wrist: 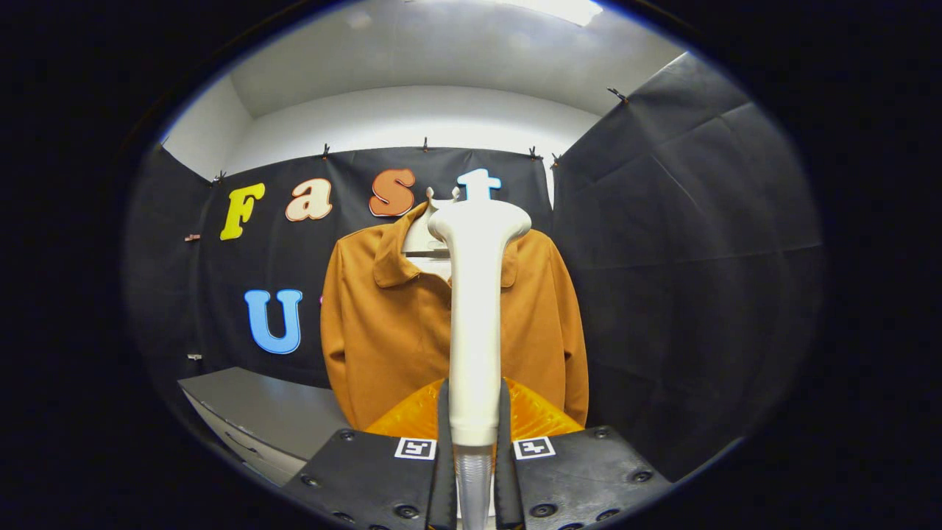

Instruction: Iron the clothes twice with a garment steamer, once on the left side and once on the right side.

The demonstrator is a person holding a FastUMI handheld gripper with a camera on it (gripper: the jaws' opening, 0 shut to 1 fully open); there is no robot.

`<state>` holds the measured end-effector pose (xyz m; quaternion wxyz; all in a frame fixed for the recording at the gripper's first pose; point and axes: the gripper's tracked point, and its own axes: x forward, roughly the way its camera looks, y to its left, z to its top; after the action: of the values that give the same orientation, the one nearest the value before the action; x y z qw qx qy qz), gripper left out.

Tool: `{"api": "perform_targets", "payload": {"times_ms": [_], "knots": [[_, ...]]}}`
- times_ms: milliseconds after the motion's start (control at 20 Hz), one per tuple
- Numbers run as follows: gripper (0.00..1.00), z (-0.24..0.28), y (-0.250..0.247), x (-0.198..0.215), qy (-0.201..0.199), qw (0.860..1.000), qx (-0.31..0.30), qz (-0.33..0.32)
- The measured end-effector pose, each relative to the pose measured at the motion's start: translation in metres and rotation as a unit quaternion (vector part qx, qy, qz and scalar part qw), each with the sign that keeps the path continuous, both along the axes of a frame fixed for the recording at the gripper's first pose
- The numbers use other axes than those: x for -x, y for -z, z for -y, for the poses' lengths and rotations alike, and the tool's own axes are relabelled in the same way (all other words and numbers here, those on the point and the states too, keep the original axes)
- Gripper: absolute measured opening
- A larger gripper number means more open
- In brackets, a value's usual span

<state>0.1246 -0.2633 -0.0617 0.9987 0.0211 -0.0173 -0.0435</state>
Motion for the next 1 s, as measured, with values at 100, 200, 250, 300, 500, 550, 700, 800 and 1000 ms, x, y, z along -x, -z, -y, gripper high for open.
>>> {"api": "perform_targets", "payload": {"times_ms": [100,200,250,300,500,550,700,800,1000], "knots": [[0.23,0.01,0.012,-0.01,0.006,1.0,-0.004,-0.005],[0.23,0.017,0.025,-0.017,0.009,1.0,-0.012,-0.011],[0.23,0.02,0.032,-0.022,0.007,1.0,-0.015,-0.014],[0.23,0.023,0.04,-0.026,0.005,1.0,-0.016,-0.018],[0.23,0.032,0.067,-0.045,0.0,0.999,-0.014,-0.037],[0.23,0.033,0.073,-0.048,-0.002,0.999,-0.014,-0.042],[0.23,0.038,0.094,-0.055,-0.002,0.998,-0.017,-0.057],[0.24,0.038,0.105,-0.057,-0.005,0.998,-0.024,-0.065],[0.23,0.04,0.133,-0.055,-0.001,0.996,-0.029,-0.086]]}}
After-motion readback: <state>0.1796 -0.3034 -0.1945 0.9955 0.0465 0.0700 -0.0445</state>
